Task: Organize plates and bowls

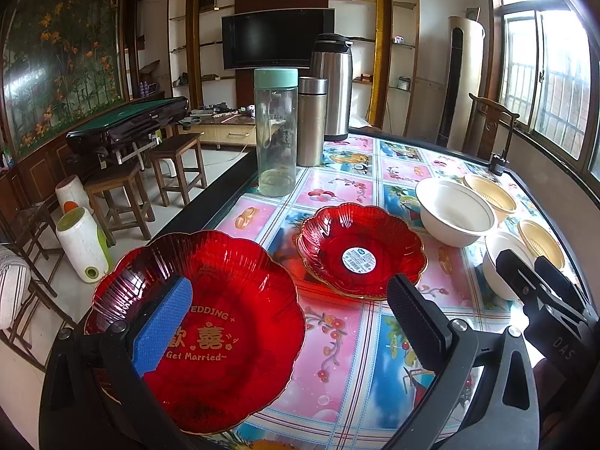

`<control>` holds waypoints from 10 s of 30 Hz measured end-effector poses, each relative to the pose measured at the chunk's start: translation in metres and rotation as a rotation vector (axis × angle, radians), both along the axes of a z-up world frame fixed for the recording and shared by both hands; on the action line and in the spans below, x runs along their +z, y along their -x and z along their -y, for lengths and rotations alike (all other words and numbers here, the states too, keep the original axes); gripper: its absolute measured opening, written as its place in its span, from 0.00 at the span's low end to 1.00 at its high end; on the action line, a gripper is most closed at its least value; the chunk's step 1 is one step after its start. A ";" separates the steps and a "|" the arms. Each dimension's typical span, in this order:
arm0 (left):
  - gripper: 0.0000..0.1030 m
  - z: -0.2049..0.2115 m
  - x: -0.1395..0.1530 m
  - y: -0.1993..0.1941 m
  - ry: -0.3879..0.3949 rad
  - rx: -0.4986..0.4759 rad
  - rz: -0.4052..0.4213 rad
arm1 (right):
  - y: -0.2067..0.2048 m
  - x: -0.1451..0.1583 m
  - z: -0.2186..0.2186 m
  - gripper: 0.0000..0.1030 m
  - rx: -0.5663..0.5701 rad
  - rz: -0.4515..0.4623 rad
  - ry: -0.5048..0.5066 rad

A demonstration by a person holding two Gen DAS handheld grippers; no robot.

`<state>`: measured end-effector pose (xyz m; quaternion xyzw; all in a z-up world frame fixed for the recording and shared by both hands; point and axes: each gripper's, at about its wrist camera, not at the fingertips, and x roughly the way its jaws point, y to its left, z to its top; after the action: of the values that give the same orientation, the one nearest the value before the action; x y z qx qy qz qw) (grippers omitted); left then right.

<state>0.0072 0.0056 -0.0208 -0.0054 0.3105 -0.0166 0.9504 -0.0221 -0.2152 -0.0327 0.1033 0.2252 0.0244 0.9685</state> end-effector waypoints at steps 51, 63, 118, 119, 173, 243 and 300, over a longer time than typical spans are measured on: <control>1.00 0.025 0.006 -0.177 -0.459 -0.098 -0.359 | -0.125 -0.042 0.029 0.82 0.103 -0.446 -0.619; 0.42 0.021 -0.047 -0.219 -0.298 -0.168 -0.679 | -0.130 -0.060 0.034 0.53 0.097 -0.544 -0.682; 0.09 -0.004 -0.051 -0.170 0.139 -0.182 -0.642 | -0.144 -0.084 0.019 0.07 0.032 -0.574 -0.574; 0.09 -0.006 -0.049 -0.168 0.147 -0.184 -0.634 | -0.144 -0.082 0.019 0.07 0.038 -0.563 -0.574; 0.12 -0.155 -0.061 -0.027 0.094 0.142 -0.442 | -0.067 -0.052 -0.193 0.11 0.437 -0.325 -0.018; 0.72 0.175 -0.032 -0.092 0.401 -0.408 -0.628 | -0.030 -0.023 0.235 0.83 0.319 -0.416 -0.803; 0.07 0.185 -0.062 -0.107 0.392 -0.362 -0.617 | -0.059 -0.081 0.223 0.08 -0.009 -0.543 -0.671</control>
<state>0.1142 -0.1790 -0.0833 -0.1363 0.5681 -0.2403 0.7752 0.0368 -0.4386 -0.1140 0.4159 0.4511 0.0642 0.7870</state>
